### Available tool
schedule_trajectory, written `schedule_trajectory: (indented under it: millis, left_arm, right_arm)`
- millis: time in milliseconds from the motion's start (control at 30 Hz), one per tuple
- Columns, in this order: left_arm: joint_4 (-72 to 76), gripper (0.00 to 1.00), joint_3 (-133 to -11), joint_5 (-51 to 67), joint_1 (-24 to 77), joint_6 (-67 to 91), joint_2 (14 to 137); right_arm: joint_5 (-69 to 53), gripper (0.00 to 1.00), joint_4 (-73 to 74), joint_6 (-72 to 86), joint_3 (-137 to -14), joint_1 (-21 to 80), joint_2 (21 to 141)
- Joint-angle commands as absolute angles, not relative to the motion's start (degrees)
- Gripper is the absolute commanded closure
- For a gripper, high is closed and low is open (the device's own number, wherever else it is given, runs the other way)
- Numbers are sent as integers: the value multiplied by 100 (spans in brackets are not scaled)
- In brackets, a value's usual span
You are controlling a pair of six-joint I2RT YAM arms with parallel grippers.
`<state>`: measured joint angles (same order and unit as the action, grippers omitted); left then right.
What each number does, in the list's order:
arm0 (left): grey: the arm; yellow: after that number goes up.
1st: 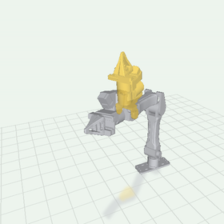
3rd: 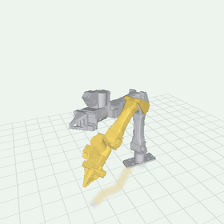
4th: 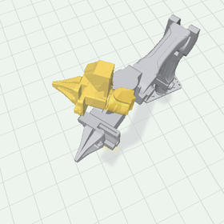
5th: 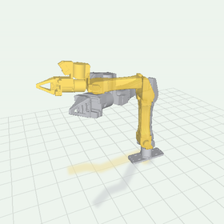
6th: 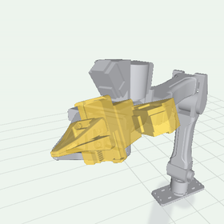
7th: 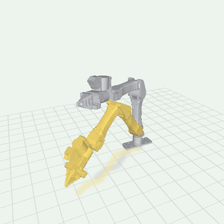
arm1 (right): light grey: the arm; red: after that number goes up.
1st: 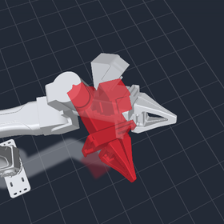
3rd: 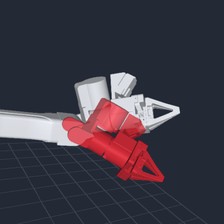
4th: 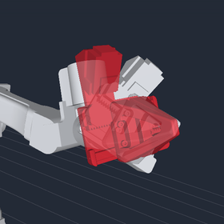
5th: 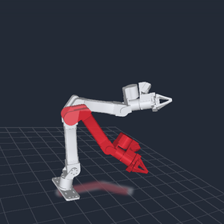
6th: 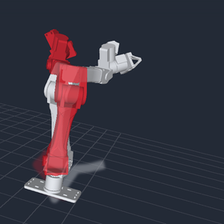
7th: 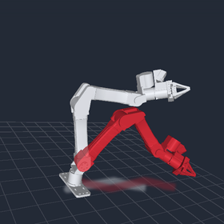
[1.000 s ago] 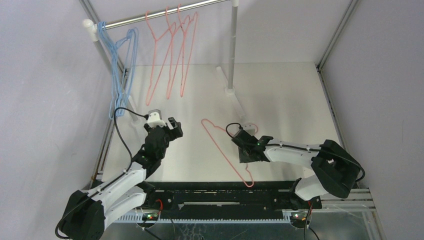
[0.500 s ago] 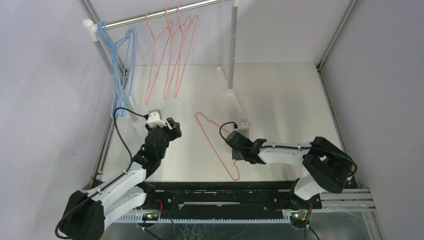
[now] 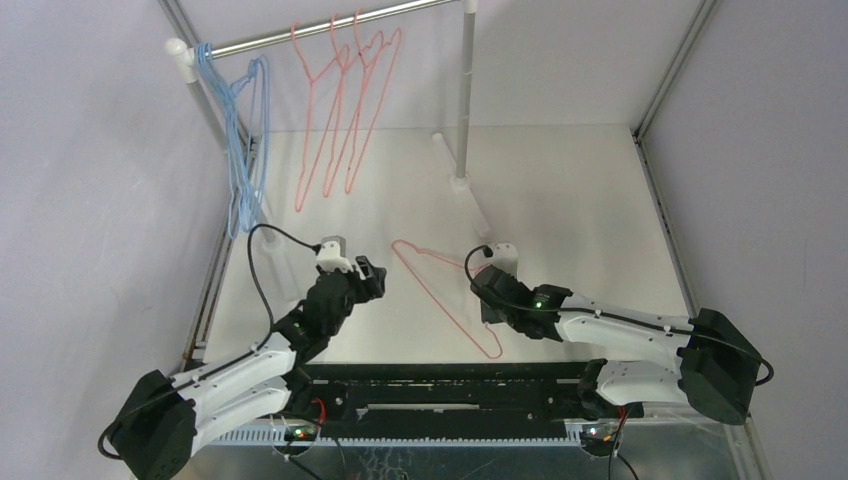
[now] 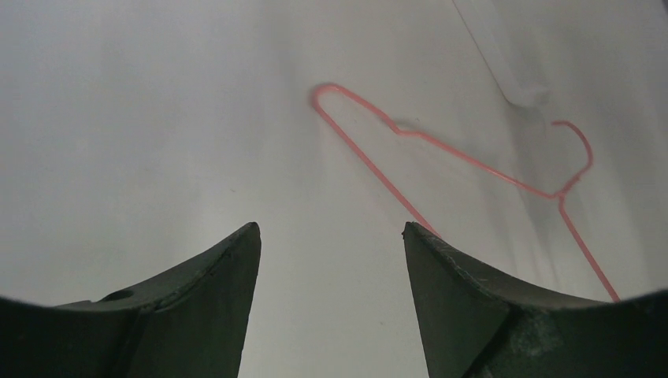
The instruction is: Organize the hangers
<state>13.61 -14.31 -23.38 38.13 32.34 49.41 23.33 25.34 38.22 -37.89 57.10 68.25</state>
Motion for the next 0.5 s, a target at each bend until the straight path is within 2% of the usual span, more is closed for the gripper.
schedule_trajectory:
  millis: [0,200,467]
  left_arm:
    - [1934,28,-1251,-2190,4220,3796,5131]
    - [2924,22,-1134,-2566,4865,4324,5908]
    - [3932,21,-1504,-2378,5116,4621,7232]
  right_arm:
    - [2542,100,2529,3636,-4046,5723,6741]
    - [2519,100,2537,3586,-4169,5730,6762]
    - [2434,100,2618,3560,-4259,5762,6651]
